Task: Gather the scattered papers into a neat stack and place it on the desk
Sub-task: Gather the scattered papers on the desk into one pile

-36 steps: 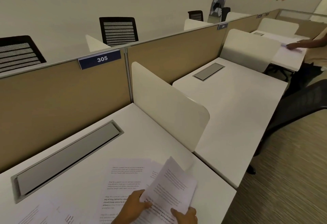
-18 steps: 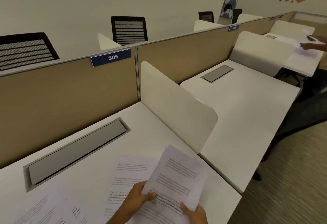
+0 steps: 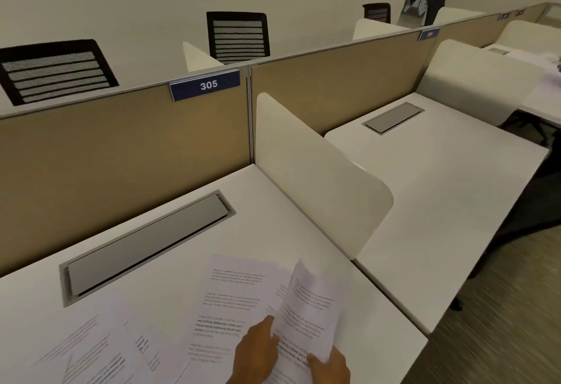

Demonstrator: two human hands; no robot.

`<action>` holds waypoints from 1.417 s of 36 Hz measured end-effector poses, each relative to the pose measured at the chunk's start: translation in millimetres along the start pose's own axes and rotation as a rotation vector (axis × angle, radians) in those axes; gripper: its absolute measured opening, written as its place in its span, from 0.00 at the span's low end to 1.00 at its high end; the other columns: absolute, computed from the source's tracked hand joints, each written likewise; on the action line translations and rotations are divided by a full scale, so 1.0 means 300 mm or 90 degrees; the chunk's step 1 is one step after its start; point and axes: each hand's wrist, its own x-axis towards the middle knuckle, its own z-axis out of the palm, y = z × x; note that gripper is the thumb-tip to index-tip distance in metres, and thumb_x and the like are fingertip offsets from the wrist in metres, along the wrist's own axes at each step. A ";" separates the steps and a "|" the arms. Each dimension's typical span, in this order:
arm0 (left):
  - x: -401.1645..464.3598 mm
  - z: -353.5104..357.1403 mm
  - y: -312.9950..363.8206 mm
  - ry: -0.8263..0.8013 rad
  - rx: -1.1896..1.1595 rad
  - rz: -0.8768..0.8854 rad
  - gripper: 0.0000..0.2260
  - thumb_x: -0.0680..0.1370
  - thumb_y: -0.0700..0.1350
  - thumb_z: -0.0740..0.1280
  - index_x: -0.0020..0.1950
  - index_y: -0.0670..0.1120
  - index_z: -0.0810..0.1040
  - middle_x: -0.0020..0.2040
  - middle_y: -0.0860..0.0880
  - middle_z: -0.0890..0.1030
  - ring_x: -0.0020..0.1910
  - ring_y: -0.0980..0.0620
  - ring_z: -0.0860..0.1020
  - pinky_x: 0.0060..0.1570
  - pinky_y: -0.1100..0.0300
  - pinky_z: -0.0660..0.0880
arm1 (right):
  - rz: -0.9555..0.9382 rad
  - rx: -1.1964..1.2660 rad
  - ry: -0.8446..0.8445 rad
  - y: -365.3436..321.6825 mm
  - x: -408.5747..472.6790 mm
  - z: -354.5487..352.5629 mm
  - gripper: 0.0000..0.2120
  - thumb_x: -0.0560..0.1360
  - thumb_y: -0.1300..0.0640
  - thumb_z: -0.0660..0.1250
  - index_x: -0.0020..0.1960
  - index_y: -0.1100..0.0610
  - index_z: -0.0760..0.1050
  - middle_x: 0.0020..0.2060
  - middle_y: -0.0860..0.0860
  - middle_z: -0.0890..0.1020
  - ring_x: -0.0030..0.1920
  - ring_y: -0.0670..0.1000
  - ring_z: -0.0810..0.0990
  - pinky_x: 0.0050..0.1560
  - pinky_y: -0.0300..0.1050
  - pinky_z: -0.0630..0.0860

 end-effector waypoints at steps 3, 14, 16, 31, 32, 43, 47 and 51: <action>0.011 0.031 -0.015 0.029 0.055 0.009 0.15 0.82 0.47 0.59 0.68 0.53 0.71 0.69 0.53 0.73 0.68 0.53 0.72 0.66 0.60 0.69 | -0.005 -0.054 0.045 0.004 0.019 -0.001 0.20 0.77 0.47 0.65 0.67 0.50 0.75 0.64 0.51 0.78 0.63 0.51 0.77 0.68 0.43 0.72; 0.046 0.051 -0.049 0.003 0.114 -0.177 0.27 0.78 0.54 0.65 0.75 0.52 0.61 0.80 0.45 0.50 0.77 0.42 0.54 0.73 0.47 0.62 | 0.033 -0.187 0.009 -0.022 0.017 0.044 0.24 0.74 0.44 0.67 0.69 0.43 0.68 0.76 0.54 0.55 0.72 0.58 0.61 0.78 0.48 0.55; 0.052 0.052 -0.052 0.010 0.116 -0.188 0.28 0.77 0.55 0.66 0.75 0.53 0.62 0.79 0.46 0.52 0.76 0.43 0.55 0.72 0.48 0.64 | 0.079 -0.197 0.013 -0.037 0.035 0.073 0.24 0.74 0.49 0.66 0.70 0.46 0.67 0.76 0.55 0.53 0.71 0.60 0.60 0.76 0.49 0.57; 0.069 -0.003 -0.088 0.002 0.077 -0.157 0.25 0.77 0.52 0.68 0.72 0.47 0.67 0.75 0.44 0.56 0.70 0.44 0.67 0.69 0.53 0.71 | 0.083 0.028 -0.035 -0.033 0.034 0.108 0.33 0.73 0.74 0.65 0.71 0.61 0.54 0.57 0.60 0.74 0.42 0.55 0.75 0.50 0.46 0.75; 0.070 -0.008 -0.089 -0.002 0.077 -0.158 0.25 0.77 0.53 0.68 0.71 0.47 0.68 0.74 0.44 0.58 0.69 0.45 0.69 0.67 0.54 0.72 | 0.089 0.035 -0.026 -0.031 0.034 0.107 0.34 0.73 0.74 0.65 0.72 0.61 0.53 0.58 0.61 0.74 0.45 0.56 0.75 0.53 0.47 0.75; 0.056 -0.067 -0.090 -0.035 -0.048 -0.168 0.17 0.75 0.48 0.70 0.57 0.50 0.65 0.58 0.49 0.81 0.53 0.50 0.80 0.59 0.51 0.76 | -0.023 -0.012 -0.096 -0.045 -0.010 0.081 0.16 0.74 0.67 0.67 0.60 0.58 0.81 0.46 0.53 0.84 0.43 0.51 0.80 0.36 0.37 0.72; 0.047 -0.096 -0.092 -0.044 -0.190 -0.151 0.32 0.75 0.41 0.73 0.71 0.45 0.57 0.67 0.44 0.75 0.58 0.46 0.80 0.57 0.57 0.77 | -0.054 -0.003 -0.111 -0.078 -0.029 0.070 0.13 0.74 0.66 0.66 0.54 0.54 0.82 0.41 0.48 0.83 0.41 0.47 0.80 0.35 0.37 0.72; 0.043 -0.128 -0.112 -0.066 -0.178 -0.087 0.21 0.75 0.43 0.74 0.66 0.44 0.73 0.64 0.47 0.81 0.54 0.53 0.80 0.56 0.62 0.78 | -0.090 0.017 -0.150 -0.111 -0.037 0.065 0.18 0.73 0.69 0.66 0.52 0.47 0.80 0.43 0.46 0.85 0.44 0.47 0.82 0.36 0.35 0.75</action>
